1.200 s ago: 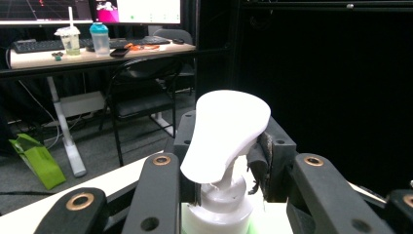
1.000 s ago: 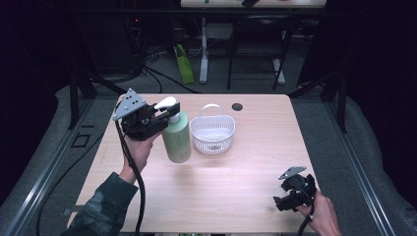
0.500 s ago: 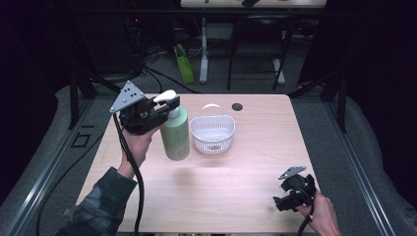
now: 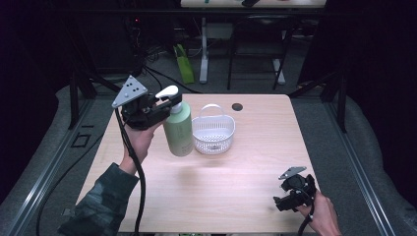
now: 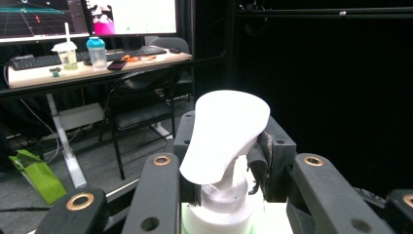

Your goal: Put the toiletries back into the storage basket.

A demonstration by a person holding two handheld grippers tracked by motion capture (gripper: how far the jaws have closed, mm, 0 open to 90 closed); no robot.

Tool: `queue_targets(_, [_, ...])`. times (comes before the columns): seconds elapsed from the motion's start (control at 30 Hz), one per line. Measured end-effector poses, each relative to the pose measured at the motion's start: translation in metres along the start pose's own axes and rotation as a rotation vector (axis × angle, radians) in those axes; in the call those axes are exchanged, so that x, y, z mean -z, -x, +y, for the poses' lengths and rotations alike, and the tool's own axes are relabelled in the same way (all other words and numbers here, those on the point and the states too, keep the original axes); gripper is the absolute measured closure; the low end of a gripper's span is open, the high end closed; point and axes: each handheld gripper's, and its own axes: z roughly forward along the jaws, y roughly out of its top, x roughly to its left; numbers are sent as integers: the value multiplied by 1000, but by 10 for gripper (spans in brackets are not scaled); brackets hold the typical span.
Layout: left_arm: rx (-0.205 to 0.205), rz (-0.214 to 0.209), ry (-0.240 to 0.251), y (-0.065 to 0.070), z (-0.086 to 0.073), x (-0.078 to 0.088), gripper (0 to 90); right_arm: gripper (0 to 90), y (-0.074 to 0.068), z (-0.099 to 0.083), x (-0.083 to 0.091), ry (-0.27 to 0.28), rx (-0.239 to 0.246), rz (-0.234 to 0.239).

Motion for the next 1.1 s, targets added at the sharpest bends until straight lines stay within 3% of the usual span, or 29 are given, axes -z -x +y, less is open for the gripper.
queue_targets(0.47, [-21,9,25,-1,16,2,674,65,-1,0,-1,-3,4,2])
queue_targets(1.1, [-32,14,39,-3,30,-10,674,68,-1,0,0,-2,2,0])
